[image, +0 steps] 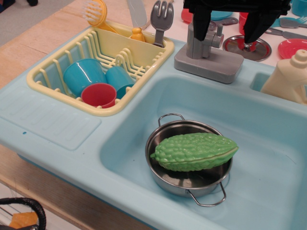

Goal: Turn lever vertical to front

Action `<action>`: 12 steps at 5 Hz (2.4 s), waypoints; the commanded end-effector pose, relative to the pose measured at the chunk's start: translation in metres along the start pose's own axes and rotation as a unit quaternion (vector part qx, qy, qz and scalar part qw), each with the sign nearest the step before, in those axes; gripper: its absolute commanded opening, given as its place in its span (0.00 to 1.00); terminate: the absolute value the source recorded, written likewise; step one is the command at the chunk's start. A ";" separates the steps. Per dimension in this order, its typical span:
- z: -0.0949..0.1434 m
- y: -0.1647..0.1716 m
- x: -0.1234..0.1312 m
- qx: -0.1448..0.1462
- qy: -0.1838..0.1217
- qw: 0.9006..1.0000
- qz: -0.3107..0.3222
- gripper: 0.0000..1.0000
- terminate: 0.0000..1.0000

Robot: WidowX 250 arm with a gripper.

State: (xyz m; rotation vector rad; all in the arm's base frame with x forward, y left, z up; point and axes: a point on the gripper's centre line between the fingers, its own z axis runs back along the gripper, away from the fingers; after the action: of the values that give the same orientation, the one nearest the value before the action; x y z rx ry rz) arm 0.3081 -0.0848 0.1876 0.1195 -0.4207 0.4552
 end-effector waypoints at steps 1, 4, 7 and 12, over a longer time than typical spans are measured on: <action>0.000 0.000 0.000 0.000 0.000 1.000 0.000 1.00 0.00; -0.012 -0.007 0.029 -0.034 -0.057 0.997 -0.029 1.00 0.00; -0.023 -0.008 0.037 -0.050 -0.066 0.996 -0.040 1.00 0.00; -0.022 0.002 0.017 -0.043 -0.049 0.998 -0.010 0.00 0.00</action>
State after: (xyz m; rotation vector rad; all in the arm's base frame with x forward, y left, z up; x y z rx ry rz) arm 0.3273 -0.0687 0.1653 0.0659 -0.5159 0.4285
